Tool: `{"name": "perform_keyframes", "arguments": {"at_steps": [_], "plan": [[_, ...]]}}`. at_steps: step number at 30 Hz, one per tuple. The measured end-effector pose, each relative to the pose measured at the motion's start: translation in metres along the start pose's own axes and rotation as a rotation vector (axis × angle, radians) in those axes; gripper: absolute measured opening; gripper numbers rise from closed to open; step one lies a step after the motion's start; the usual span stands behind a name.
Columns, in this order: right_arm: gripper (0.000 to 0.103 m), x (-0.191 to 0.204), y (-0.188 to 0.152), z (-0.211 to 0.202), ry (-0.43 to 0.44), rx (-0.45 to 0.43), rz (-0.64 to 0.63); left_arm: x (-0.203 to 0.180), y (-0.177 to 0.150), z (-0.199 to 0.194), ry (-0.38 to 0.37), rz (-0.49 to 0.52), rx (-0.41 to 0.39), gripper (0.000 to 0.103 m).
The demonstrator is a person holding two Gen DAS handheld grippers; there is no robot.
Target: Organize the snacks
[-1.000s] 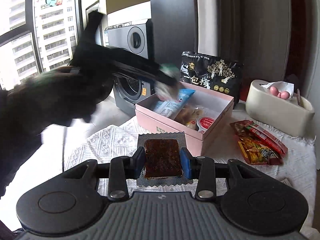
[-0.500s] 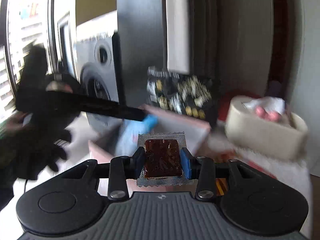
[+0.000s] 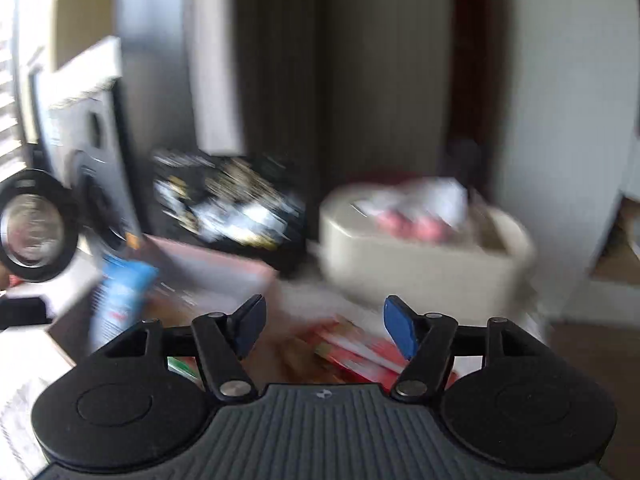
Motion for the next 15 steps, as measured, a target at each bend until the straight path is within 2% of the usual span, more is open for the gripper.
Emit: {"name": "perform_keyframes", "arguments": {"at_steps": [2,4,6,8,10,12,14,15], "plan": [[0.066,-0.02,-0.013,0.01,-0.006,0.071,0.056,-0.018,-0.016,0.004,-0.011,0.065,0.027,0.053],[0.066,-0.031,-0.028,0.019,0.017,0.112,0.121,-0.028,-0.03,0.013,-0.028,0.078,0.077,0.053],[0.066,-0.033,-0.039,0.029,0.042,0.121,0.184,-0.034,-0.043,0.022,-0.044,0.083,0.13,0.053],[0.066,-0.023,-0.047,0.036,0.091,0.095,0.191,-0.038,-0.057,0.03,-0.038,0.104,0.175,0.053],[0.066,-0.002,-0.053,0.039,0.102,0.076,0.099,-0.038,-0.065,0.037,-0.033,0.107,0.2,0.053],[0.066,0.022,-0.064,0.04,0.091,0.071,-0.045,-0.036,-0.069,0.041,-0.044,0.091,0.225,0.053],[0.064,0.04,-0.075,0.045,0.021,0.09,-0.191,-0.033,-0.073,0.046,-0.04,0.078,0.241,0.053],[0.06,0.042,-0.078,0.048,-0.026,0.096,-0.231,-0.032,-0.075,0.045,-0.034,0.074,0.246,0.053]]}}
Point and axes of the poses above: each gripper's, at about its wrist camera, not at the fingertips, and z roughly the way its jaws point, x to its left, y to its top, the point moved 5 cm from there along z, roughly the way its jaws point, and after that the axes turned 3 degrees about x, right-handed, at the moved point
